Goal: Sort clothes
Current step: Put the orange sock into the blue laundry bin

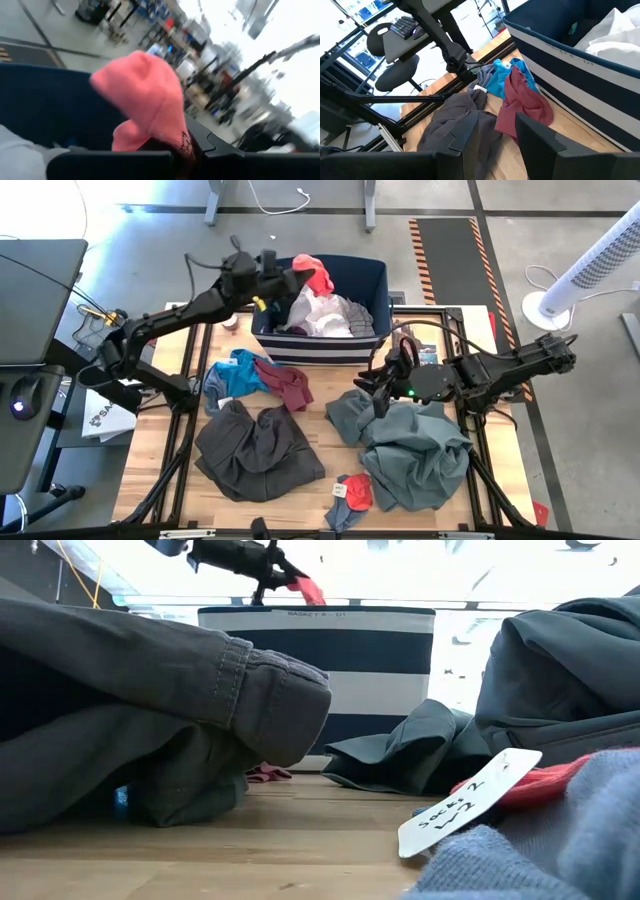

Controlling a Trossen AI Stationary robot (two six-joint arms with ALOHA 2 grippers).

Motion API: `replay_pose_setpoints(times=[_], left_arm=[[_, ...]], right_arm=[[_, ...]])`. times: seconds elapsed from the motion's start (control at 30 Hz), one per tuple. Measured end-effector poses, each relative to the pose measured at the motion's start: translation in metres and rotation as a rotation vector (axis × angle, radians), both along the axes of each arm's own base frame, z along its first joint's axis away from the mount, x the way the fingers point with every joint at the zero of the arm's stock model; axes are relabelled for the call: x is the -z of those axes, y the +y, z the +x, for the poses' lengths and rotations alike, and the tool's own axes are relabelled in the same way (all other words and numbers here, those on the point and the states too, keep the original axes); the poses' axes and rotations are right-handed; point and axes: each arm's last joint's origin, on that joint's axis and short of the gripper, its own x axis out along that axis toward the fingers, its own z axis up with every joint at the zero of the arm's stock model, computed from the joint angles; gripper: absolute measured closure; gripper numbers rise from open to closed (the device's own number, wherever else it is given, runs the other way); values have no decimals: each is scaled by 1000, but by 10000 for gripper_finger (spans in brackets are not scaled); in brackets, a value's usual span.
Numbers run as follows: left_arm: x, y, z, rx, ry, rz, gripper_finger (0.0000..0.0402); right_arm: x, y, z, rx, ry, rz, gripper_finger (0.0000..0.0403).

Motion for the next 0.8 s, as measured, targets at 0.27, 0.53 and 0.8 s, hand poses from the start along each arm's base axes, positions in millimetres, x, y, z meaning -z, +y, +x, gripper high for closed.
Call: replay_pose_setpoints(times=[0.27,0.53,0.8], left_arm=[[-3,15,59,105,304,188,400],[4,34,96,120,352,306,369],[10,42,102,100,548,439,250]], right_arm=[[0,0,0,4,-3,12,279],[1,10,-3,-50,0,104,279],[2,16,-6,-32,-1,119,279]])
